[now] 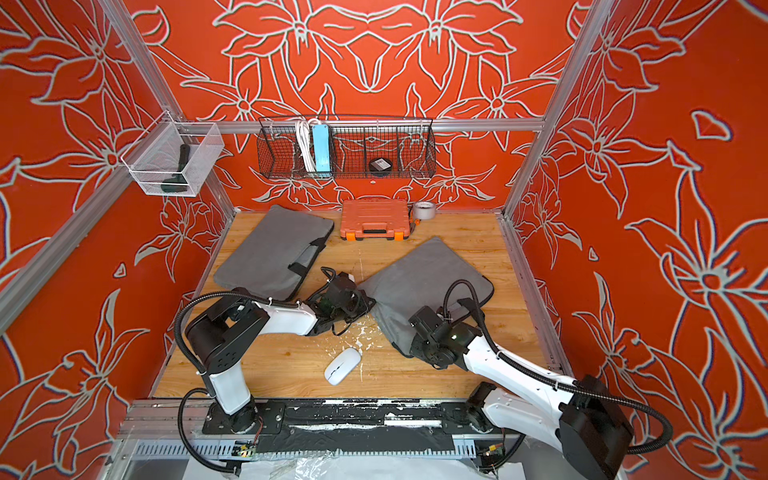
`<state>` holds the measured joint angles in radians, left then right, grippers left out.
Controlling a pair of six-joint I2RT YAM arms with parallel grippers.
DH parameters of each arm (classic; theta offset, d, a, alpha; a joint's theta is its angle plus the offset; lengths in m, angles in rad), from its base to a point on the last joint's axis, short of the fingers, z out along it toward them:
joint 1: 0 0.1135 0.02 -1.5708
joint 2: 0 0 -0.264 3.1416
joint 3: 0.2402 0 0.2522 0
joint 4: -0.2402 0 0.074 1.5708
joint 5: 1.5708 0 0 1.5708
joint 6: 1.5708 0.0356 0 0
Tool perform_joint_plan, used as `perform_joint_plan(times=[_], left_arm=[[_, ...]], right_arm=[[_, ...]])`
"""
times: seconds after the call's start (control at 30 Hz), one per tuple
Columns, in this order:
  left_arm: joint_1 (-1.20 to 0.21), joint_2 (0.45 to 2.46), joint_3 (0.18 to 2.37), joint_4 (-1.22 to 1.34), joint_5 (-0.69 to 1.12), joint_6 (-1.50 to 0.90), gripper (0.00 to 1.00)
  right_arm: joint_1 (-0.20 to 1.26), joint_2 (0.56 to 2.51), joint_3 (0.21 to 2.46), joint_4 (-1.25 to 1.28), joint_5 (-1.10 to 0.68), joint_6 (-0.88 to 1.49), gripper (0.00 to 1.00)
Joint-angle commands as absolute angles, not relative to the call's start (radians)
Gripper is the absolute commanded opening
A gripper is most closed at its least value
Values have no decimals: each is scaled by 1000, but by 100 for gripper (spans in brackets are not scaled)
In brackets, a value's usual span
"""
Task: Put the mouse into the laptop bag
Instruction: Unzip the zipper on the zippered laptop bag.
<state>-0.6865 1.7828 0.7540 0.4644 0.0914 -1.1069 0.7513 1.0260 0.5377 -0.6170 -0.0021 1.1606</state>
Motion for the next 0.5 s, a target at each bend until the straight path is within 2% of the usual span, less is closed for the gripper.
perform_joint_plan(times=[0.0, 0.23, 0.37, 0.4, 0.43, 0.47], left_arm=[[-674, 1643, 627, 473, 22, -1167, 0], [-730, 1287, 336, 434, -72, -1269, 0], [-760, 1090, 267, 341, -133, -1294, 0], [-763, 1061, 264, 327, -140, -1289, 2], [-765, 1041, 261, 317, -140, -1282, 9], [-768, 1026, 260, 311, -136, -1281, 21]], right_arm=[[760, 1028, 526, -604, 13, 1185, 0], [737, 1072, 550, -593, 22, 1178, 0], [727, 1111, 557, -562, 13, 1173, 0], [721, 1121, 564, -559, 17, 1167, 0], [710, 1133, 575, -563, 21, 1157, 0], [695, 1145, 592, -575, 21, 1144, 0]])
